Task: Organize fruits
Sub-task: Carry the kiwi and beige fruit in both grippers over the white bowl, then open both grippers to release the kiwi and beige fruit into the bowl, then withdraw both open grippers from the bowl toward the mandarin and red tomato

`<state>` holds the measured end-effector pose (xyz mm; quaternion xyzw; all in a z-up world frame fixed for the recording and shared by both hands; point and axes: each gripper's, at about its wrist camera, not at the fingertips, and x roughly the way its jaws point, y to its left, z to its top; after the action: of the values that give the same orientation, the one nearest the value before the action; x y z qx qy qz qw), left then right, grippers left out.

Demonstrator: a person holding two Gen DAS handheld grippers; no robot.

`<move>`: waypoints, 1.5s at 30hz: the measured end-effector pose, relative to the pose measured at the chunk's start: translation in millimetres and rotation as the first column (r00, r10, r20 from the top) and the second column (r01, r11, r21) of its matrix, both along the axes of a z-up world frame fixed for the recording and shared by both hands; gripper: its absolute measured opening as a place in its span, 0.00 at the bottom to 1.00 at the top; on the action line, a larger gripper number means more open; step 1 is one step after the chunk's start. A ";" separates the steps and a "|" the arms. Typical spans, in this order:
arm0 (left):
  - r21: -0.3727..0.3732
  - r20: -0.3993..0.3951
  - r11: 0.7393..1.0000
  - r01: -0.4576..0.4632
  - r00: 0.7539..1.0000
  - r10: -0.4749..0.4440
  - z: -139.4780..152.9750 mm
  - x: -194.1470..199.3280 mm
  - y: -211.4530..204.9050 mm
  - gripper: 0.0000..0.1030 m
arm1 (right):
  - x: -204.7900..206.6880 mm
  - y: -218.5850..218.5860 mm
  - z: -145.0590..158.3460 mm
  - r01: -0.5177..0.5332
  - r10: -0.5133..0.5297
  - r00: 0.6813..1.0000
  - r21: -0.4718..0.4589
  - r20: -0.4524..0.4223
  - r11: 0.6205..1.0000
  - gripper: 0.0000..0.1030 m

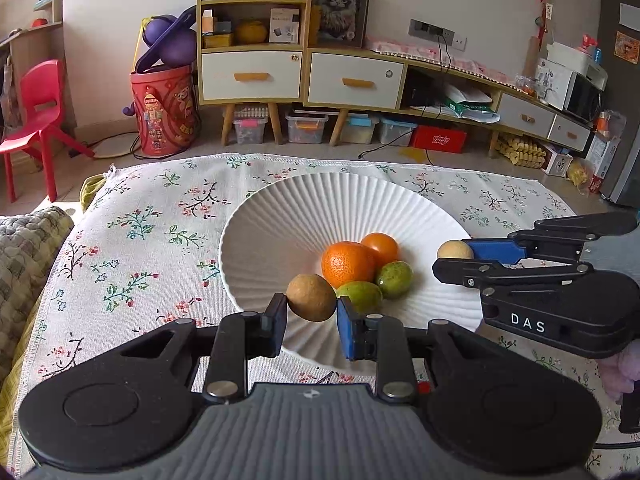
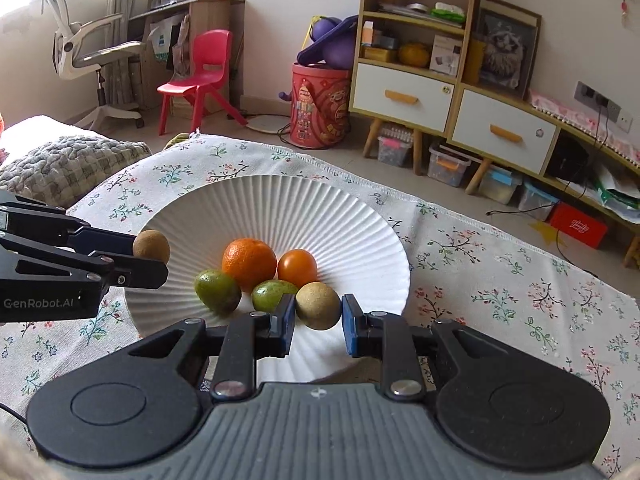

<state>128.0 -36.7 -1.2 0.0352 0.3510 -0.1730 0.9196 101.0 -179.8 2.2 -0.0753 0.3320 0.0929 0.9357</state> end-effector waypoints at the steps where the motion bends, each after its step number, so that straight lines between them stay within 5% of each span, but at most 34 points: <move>1: 0.003 -0.004 1.000 0.001 1.000 -0.001 -0.9 2.0 -1.4 0.11 | 1.3 0.9 -1.0 0.000 0.000 1.000 -0.006 0.000 1.000 0.22; 24: -0.010 -0.035 1.000 0.007 0.999 -0.008 -9.7 21.6 -12.7 0.11 | 14.1 -2.7 -11.2 0.004 -0.004 1.000 -0.006 -0.016 1.000 0.22; 45: -0.012 -0.001 1.000 -0.015 1.000 0.015 13.6 -10.5 11.0 0.49 | -12.2 -10.1 13.2 0.002 -0.002 1.000 0.019 0.011 1.000 0.51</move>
<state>117.5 -25.7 12.4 0.0269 0.3504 -0.1681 0.9210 88.8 -189.8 15.4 -0.0663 0.3262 0.0947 0.9382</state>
